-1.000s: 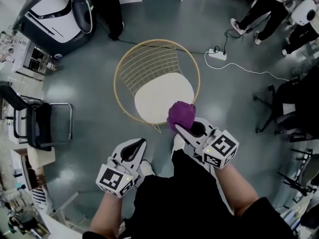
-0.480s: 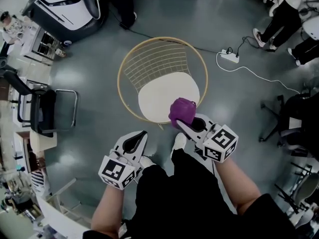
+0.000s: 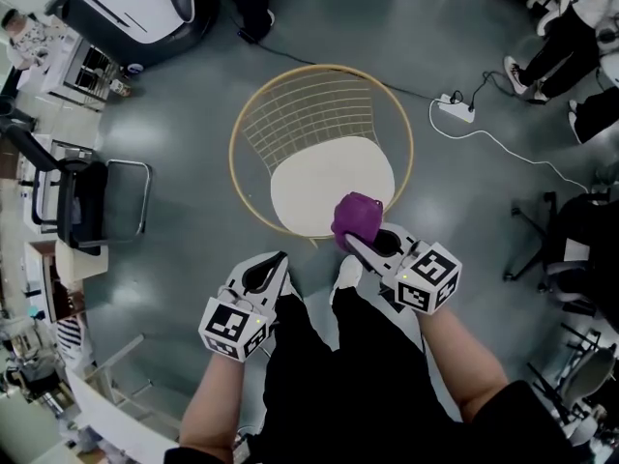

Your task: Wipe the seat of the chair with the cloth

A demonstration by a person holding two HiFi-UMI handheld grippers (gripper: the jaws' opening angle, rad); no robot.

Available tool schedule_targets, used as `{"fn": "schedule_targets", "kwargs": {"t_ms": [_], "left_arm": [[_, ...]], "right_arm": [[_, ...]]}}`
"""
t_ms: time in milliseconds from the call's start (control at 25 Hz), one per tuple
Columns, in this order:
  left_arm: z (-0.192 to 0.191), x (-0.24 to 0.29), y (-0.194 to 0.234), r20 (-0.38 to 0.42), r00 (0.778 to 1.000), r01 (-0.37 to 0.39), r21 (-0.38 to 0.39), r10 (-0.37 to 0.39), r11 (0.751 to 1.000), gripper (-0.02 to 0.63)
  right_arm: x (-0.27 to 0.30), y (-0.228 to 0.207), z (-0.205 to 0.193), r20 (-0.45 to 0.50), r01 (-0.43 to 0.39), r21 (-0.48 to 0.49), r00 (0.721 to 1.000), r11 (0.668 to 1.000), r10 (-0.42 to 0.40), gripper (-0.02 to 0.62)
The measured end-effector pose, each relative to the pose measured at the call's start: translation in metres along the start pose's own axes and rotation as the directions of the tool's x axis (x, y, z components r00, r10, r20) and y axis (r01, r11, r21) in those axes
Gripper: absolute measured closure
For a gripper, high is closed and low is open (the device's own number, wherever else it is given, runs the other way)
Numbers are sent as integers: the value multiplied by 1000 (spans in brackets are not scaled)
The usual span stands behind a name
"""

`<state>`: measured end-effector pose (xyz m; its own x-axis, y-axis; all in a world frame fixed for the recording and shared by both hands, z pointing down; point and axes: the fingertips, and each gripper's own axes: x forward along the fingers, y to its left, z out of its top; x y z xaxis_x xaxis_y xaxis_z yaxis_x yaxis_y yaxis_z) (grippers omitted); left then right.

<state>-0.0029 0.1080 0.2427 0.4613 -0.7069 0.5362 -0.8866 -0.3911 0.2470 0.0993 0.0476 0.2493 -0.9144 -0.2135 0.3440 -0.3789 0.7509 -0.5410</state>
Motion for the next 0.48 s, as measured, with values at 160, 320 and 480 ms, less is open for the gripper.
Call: {"fn": "schedule_targets", "kwargs": {"t_ms": [160, 320, 480], "left_arm": [[-15, 9, 16, -21, 1000, 1, -14, -1, 1000, 589], [-31, 19, 30, -41, 999, 23, -16, -24, 1000, 589], [-48, 31, 46, -79, 995, 63, 11, -62, 998, 589]], "right_arm": [[12, -7, -10, -9, 18, 23, 1000, 1000, -18, 525], [27, -14, -22, -19, 46, 44, 999, 998, -45, 523], [47, -20, -37, -35, 76, 67, 997, 995, -73, 525]]}}
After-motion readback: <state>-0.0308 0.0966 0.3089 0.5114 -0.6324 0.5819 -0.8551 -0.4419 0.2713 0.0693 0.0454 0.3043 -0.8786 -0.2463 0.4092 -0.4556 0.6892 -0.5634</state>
